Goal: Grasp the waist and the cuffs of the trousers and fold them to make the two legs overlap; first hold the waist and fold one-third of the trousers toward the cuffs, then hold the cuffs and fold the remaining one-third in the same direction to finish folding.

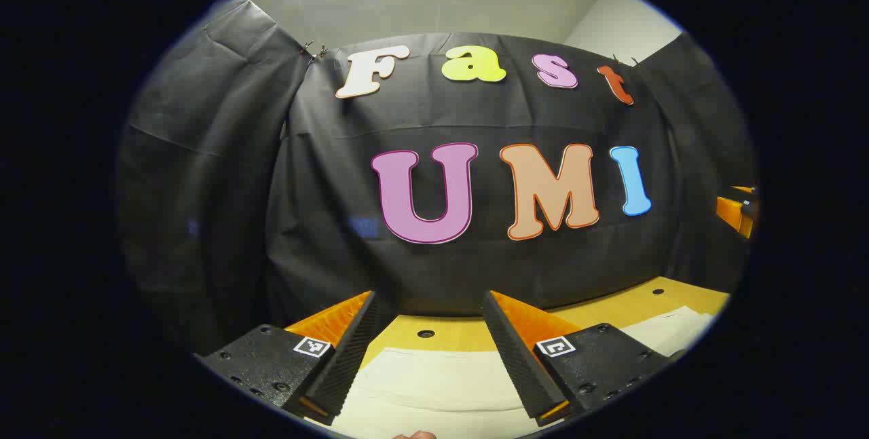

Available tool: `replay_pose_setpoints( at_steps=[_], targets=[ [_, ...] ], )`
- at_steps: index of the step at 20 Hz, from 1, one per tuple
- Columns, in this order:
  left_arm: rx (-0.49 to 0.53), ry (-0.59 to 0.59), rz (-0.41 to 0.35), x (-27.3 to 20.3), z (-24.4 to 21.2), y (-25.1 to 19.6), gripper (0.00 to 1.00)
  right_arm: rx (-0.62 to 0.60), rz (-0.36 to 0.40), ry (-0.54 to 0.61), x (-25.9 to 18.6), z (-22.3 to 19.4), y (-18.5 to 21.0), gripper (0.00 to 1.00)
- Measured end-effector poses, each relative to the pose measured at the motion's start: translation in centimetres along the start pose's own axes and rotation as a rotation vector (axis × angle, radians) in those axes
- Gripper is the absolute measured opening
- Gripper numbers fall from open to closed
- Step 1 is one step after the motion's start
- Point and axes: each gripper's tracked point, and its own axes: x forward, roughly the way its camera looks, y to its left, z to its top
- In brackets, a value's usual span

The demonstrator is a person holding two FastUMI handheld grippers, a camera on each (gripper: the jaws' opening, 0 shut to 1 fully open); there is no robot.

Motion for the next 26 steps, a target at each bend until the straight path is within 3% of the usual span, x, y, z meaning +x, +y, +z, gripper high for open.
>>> replay_pose_setpoints(
  at_steps=[7, 21, 23, 26],
  targets=[
    [-0.005, -0.001, 0.035, -0.1, -0.3, 2.3, 0.93, -0.004, 0.006, -0.004, 0.2, 0.3, 1.1, 0.99],
    [0.006, 0.004, 0.025, -0.4, -1.0, 3.1, 0.93, 0.002, 0.02, -0.009, 0.1, 0.6, 2.7, 0.97],
    [0.028, 0.014, 0.005, -0.5, -1.4, 2.9, 0.93, 0.0, 0.019, -0.007, -0.1, 0.4, 2.6, 0.97],
    [0.138, 0.028, -0.063, -0.6, -1.9, 2.6, 0.95, 0.006, 0.016, 0.009, -0.4, -0.4, 2.5, 0.97]
  ],
)
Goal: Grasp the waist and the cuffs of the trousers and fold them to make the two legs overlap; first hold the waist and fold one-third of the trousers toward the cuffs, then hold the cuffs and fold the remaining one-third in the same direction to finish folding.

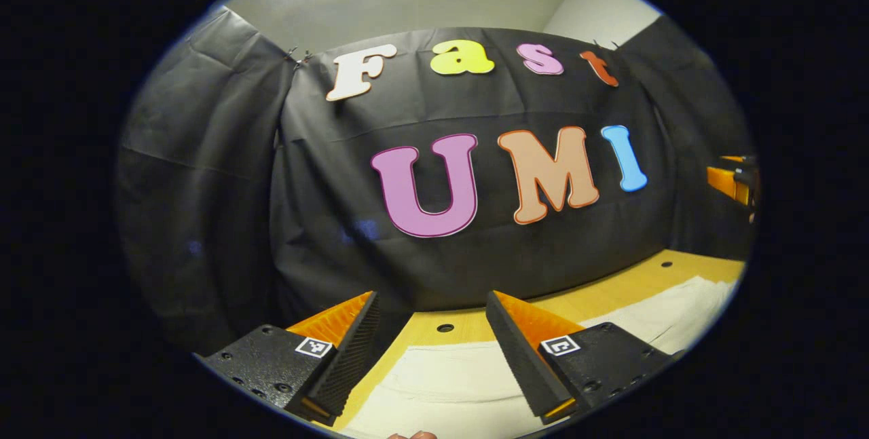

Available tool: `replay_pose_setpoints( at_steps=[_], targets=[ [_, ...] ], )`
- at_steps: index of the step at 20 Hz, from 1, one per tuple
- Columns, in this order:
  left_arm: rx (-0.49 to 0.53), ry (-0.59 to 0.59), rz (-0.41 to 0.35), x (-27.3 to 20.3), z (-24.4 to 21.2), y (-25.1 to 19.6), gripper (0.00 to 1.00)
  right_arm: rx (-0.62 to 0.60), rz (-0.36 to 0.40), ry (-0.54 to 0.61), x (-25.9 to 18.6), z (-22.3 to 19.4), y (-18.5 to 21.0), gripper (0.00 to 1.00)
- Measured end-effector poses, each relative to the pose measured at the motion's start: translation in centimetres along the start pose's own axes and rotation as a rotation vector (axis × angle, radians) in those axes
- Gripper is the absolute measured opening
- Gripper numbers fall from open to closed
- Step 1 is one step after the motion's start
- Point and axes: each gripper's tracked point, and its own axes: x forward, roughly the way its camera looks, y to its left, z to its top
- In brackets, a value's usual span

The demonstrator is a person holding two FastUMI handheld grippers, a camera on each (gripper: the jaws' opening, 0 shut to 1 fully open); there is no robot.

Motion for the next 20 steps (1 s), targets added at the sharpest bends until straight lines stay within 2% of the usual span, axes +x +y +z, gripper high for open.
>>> replay_pose_setpoints(
  at_steps=[5, 6, 11, 20],
  targets=[
    [0.151, 0.066, -0.084, -0.7, -2.6, 0.3, 0.96, 0.008, -0.004, 0.03, -0.4, -1.4, -0.3, 0.97],
    [0.183, 0.086, -0.1, -1.1, -3.3, 0.3, 1.0, 0.005, -0.004, 0.031, -0.5, -1.6, -0.4, 0.98],
    [0.368, 0.181, -0.192, -3.1, -7.6, 0.2, 0.96, 0.004, -0.013, 0.039, -0.5, -2.2, -1.3, 0.98],
    [0.657, 0.423, -0.463, -9.0, -21.0, -2.1, 0.97, 0.004, -0.029, 0.079, -1.6, -4.2, -2.3, 0.98]
  ],
)
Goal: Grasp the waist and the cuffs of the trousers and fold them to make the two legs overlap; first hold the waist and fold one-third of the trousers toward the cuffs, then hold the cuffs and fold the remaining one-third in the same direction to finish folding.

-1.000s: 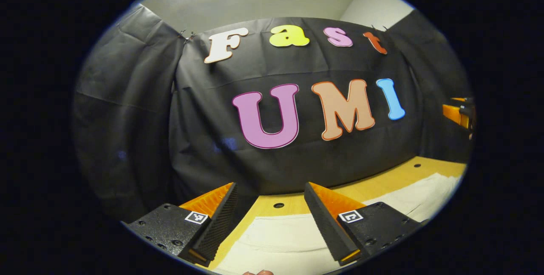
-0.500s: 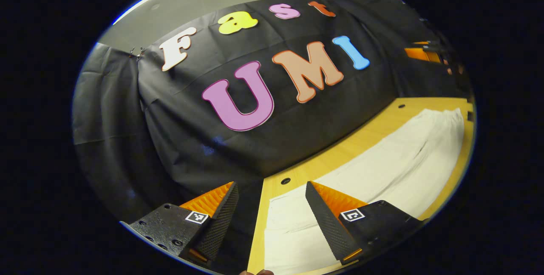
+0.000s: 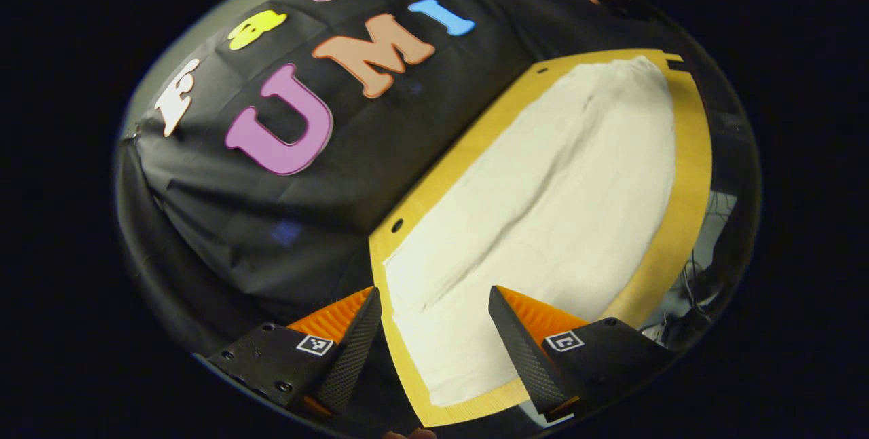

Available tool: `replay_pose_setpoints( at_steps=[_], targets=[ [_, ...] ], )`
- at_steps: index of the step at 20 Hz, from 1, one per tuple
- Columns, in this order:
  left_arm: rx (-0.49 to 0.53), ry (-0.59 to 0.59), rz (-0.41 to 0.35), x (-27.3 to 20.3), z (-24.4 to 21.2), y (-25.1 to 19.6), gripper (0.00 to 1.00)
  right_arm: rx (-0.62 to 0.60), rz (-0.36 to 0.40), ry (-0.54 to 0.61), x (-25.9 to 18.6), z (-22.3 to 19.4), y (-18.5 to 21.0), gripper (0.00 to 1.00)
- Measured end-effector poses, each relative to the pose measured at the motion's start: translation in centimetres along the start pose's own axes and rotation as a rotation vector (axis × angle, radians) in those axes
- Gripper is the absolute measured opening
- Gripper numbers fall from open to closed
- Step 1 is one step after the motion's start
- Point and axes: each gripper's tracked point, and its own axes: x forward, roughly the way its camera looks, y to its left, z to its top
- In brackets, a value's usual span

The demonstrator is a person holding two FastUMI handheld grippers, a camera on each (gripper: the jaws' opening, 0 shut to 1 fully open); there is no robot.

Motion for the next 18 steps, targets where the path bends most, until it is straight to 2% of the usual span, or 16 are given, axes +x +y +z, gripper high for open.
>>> replay_pose_setpoints(
  at_steps=[6, 13, 17, 18],
  targets=[
    [0.205, 0.135, -0.144, -0.1, -6.1, -4.0, 0.97, 0.006, -0.025, 0.039, -0.6, -1.5, -1.4, 0.97],
    [0.365, 0.232, -0.286, 0.1, -10.7, -6.0, 0.97, -0.015, -0.05, 0.041, -1.0, -1.5, -2.5, 0.97],
    [0.458, 0.197, -0.302, 1.5, -10.8, -5.8, 0.92, -0.028, -0.065, 0.046, -1.4, -1.6, -2.9, 0.97],
    [0.473, 0.19, -0.301, 1.9, -10.7, -5.6, 0.88, -0.032, -0.069, 0.048, -1.5, -1.8, -3.1, 0.97]
  ],
)
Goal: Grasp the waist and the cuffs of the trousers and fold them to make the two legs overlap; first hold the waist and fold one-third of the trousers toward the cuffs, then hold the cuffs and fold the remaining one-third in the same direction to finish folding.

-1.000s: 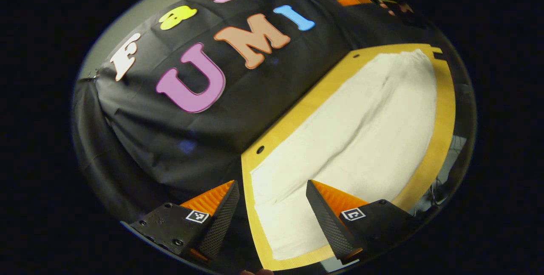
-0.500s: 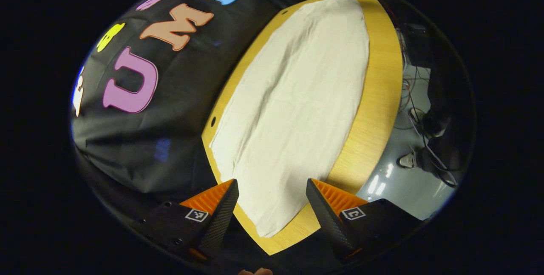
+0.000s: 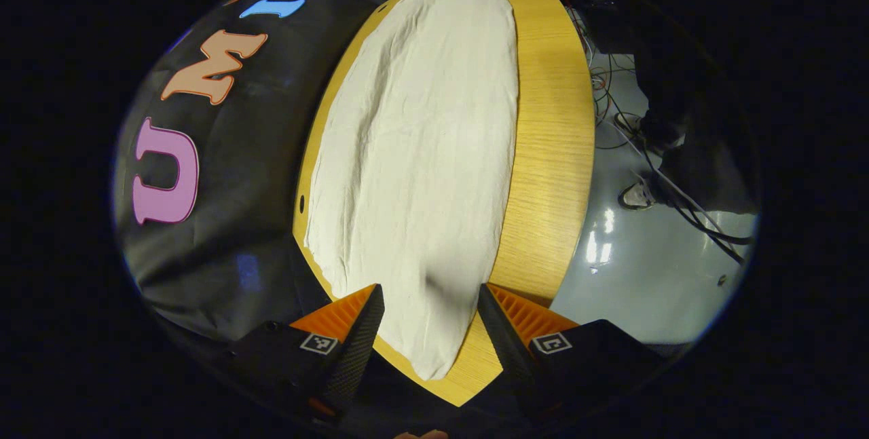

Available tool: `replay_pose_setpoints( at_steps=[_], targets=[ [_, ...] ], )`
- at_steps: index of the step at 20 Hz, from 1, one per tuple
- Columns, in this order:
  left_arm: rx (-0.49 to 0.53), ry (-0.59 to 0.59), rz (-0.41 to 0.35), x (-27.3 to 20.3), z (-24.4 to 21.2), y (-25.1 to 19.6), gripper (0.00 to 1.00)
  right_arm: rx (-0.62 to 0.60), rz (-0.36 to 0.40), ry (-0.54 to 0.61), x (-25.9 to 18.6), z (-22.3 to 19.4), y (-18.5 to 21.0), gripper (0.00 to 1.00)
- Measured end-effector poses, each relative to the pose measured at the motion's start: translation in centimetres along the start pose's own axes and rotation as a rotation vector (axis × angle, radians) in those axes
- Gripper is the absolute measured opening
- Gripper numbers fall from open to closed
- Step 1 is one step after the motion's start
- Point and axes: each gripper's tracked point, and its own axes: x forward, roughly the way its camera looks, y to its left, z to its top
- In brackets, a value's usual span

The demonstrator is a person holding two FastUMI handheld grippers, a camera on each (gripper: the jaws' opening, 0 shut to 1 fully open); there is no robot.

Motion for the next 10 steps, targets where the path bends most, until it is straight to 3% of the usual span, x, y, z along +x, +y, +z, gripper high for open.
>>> replay_pose_setpoints(
  at_steps=[7, 9, 10],
  targets=[
    [0.003, 0.035, -0.044, 2.1, 0.2, 1.3, 0.81, -0.019, -0.017, 0.014, -0.1, -0.5, -0.8, 0.97],
    [-0.002, 0.05, -0.069, 2.5, 0.2, 0.8, 0.62, -0.032, -0.015, 0.016, 0.0, -0.6, -1.0, 0.97],
    [-0.004, 0.06, -0.082, 2.5, 0.1, 0.4, 0.47, -0.041, -0.015, 0.018, 0.0, -0.8, -1.1, 0.97]
  ],
)
